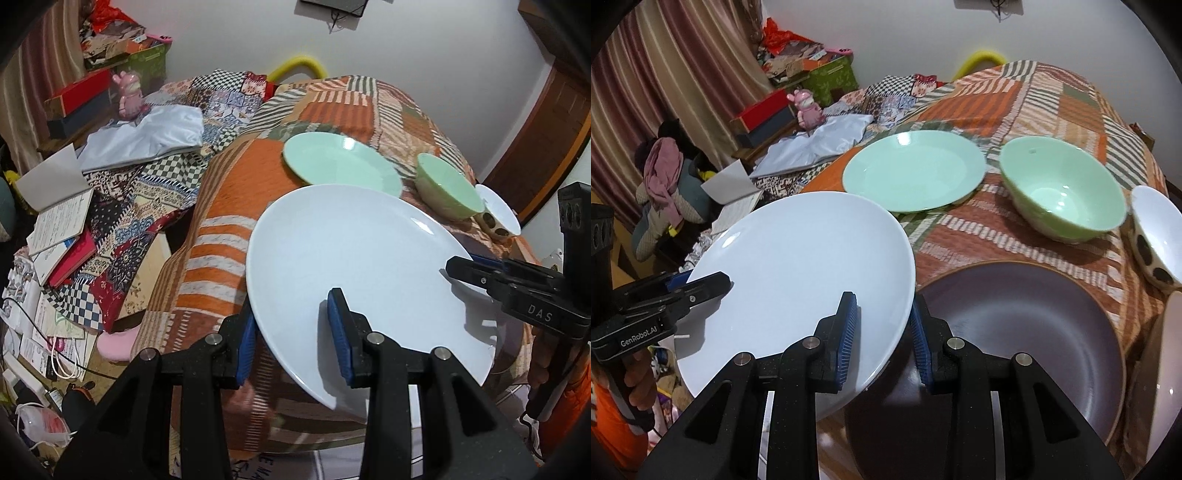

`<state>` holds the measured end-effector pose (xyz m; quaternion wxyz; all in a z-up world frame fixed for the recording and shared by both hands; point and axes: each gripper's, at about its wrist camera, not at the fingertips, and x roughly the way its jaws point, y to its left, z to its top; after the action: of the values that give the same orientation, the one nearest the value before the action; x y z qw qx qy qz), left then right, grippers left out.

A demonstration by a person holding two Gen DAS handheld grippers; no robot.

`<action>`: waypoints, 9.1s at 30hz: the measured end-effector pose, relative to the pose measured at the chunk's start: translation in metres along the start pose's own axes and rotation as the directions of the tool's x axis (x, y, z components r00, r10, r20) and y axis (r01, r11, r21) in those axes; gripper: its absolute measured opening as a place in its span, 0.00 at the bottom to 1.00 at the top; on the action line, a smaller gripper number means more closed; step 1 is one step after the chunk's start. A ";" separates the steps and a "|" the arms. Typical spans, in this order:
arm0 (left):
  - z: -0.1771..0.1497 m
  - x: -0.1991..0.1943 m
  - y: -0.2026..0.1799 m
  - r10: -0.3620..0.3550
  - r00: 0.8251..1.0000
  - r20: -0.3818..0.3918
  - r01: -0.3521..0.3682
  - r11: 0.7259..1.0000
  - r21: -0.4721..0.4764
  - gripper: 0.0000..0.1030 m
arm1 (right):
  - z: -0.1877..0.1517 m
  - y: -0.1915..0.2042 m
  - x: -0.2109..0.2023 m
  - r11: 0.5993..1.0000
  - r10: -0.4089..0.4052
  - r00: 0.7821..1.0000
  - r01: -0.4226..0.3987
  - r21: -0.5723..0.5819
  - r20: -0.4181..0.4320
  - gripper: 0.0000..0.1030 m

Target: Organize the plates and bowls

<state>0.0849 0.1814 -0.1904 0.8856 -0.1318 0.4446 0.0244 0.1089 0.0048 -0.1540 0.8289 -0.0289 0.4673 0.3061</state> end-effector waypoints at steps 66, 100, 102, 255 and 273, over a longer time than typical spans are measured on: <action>-0.007 0.067 -0.127 -0.119 0.985 -0.124 0.137 0.980 0.142 0.36 | -0.077 -0.095 -0.061 0.956 -0.122 0.992 0.105 0.275 0.043 0.26; -0.005 0.028 -0.127 -0.050 0.998 -0.028 0.055 0.982 0.183 0.36 | -0.076 -0.090 -0.092 0.962 -0.168 0.979 0.137 0.237 0.116 0.25; -0.001 0.020 -0.124 -0.048 0.999 -0.009 0.049 0.983 0.175 0.36 | -0.071 -0.084 -0.094 0.967 -0.165 0.977 0.133 0.219 0.132 0.25; 0.054 -0.004 -0.049 -0.051 0.996 0.069 0.046 0.995 0.084 0.27 | 0.031 -0.029 -0.028 0.999 0.002 0.998 -0.004 0.038 0.064 0.27; 0.021 -0.013 -0.102 -0.089 0.995 0.052 0.082 0.990 0.119 0.27 | -0.012 -0.064 -0.065 0.995 -0.010 0.995 0.000 0.098 0.099 0.27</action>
<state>0.1100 0.0890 -0.1466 0.9044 -0.0982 0.4138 -0.0357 0.1100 -0.0817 -0.1246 0.8523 0.0258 0.4397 0.2819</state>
